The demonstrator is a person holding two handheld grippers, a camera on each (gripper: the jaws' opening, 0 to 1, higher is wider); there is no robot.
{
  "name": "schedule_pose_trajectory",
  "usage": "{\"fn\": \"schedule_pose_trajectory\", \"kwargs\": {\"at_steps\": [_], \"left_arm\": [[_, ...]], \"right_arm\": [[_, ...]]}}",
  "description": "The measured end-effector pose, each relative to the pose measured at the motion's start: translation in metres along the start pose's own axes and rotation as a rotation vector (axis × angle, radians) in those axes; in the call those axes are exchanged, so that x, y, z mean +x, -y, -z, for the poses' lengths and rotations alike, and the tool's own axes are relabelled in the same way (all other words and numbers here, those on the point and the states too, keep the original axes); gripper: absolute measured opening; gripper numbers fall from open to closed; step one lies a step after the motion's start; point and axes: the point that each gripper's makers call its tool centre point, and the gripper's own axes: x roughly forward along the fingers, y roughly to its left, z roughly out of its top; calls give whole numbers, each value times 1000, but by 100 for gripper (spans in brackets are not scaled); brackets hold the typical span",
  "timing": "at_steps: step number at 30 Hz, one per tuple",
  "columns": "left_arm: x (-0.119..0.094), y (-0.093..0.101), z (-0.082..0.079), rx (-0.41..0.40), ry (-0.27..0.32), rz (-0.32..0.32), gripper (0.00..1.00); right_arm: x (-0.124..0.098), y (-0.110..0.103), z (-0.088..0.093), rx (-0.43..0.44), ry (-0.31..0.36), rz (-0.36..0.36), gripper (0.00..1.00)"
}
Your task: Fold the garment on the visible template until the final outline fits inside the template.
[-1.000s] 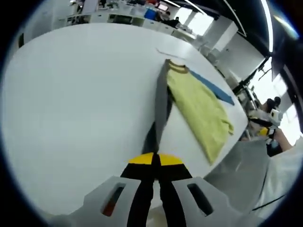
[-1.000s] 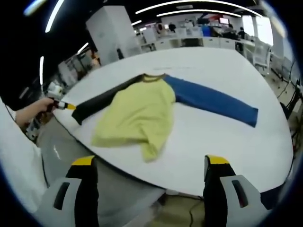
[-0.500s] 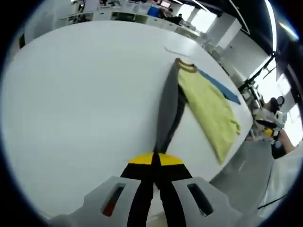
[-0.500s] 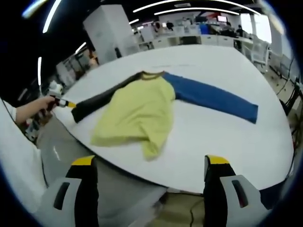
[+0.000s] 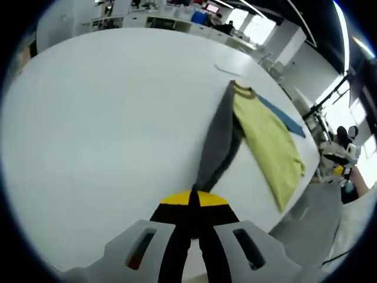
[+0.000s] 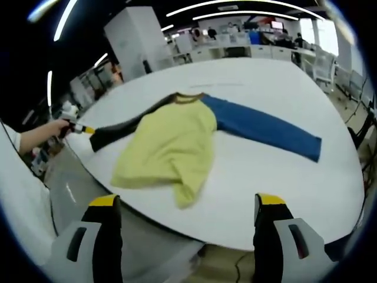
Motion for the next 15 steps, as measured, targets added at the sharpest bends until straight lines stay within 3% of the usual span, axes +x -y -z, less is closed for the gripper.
{"fn": "schedule_pose_trajectory", "kwargs": {"at_steps": [15], "left_arm": [[10, -33, -1, -59, 8, -91, 0]], "right_arm": [[7, 2, 3, 6, -29, 1, 93]]}}
